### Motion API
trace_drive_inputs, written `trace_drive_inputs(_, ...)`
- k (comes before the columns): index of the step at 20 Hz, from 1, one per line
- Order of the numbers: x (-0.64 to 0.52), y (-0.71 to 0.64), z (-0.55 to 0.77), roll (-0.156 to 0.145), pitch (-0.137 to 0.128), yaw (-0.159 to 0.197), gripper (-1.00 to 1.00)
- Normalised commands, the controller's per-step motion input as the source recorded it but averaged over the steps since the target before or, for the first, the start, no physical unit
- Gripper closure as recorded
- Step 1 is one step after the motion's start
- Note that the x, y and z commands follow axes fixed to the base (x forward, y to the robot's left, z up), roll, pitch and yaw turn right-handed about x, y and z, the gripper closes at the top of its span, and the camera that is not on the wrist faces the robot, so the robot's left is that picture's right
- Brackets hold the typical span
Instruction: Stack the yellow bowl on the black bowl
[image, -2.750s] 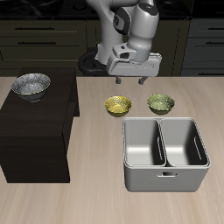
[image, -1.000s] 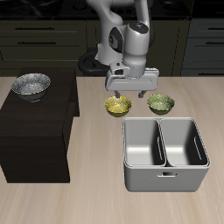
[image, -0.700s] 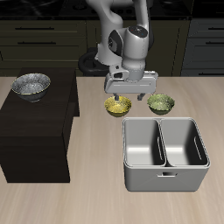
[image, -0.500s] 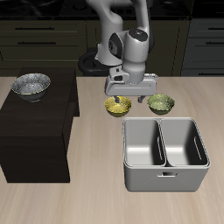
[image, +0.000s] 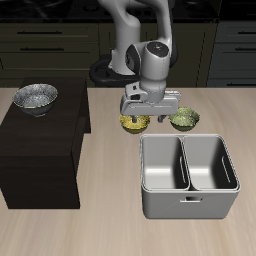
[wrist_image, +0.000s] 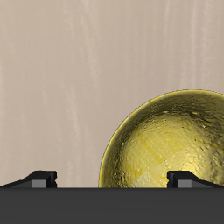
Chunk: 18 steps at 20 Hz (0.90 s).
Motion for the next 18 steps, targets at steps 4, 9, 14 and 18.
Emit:
trace_drive_inputs(4, 0.02, 0.01, -0.14, 0.007, 0.051, -0.025, 1.00)
trace_drive_inputs(9, 0.01, 0.00, -0.03, 0.019, 0.009, -0.010, 1.00)
trace_drive_inputs(14, -0.02, 0.07, 0.07, 0.029, -0.002, 0.006, 1.00)
trace_drive_inputs(18, -0.01, 0.03, 0.28, 0.016, -0.029, -0.002, 1.00)
